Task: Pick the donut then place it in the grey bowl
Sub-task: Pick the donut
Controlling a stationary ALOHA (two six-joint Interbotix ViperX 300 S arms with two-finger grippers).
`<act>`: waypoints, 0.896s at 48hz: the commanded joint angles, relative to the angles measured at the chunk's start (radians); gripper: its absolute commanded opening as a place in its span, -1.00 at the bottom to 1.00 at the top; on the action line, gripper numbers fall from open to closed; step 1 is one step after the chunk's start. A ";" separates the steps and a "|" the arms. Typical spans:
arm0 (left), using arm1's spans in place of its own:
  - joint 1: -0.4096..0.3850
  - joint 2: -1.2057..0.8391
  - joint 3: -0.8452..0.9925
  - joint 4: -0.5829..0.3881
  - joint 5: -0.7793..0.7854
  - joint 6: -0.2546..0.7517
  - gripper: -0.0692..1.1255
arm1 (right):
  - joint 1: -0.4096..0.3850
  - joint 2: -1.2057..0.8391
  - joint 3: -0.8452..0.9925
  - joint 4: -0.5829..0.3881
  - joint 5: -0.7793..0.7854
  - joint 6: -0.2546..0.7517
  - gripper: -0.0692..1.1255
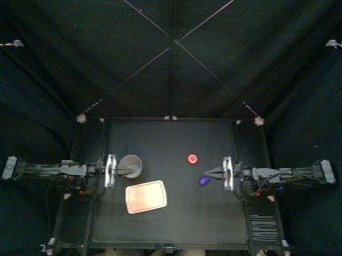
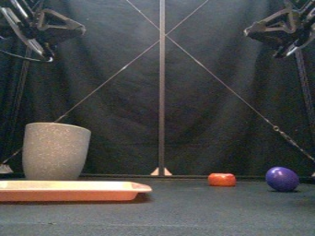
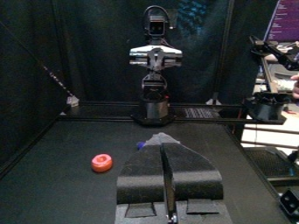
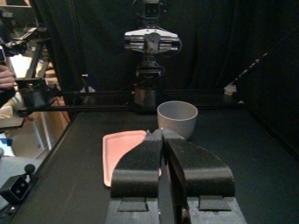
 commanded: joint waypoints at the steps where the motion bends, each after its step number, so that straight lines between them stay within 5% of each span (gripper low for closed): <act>1: 0.025 0.009 -0.025 0.003 -0.017 0.005 -0.85 | -0.075 0.031 -0.023 -0.002 -0.009 0.005 -0.67; 13: 0.061 0.009 -0.015 0.002 -0.021 0.003 -0.83 | -0.313 0.173 -0.049 0.005 0.002 0.008 -0.51; 20: 0.092 0.009 -0.009 0.002 -0.021 0.003 -0.83 | -0.414 0.262 -0.051 0.017 0.003 0.011 -0.21; 35: 0.103 0.011 -0.003 0.002 -0.021 0.003 -0.83 | -0.449 0.413 -0.057 0.089 0.003 0.009 0.73; 43: 0.107 0.009 -0.002 0.002 -0.021 0.003 -0.83 | -0.454 0.494 -0.077 0.126 0.005 0.008 0.85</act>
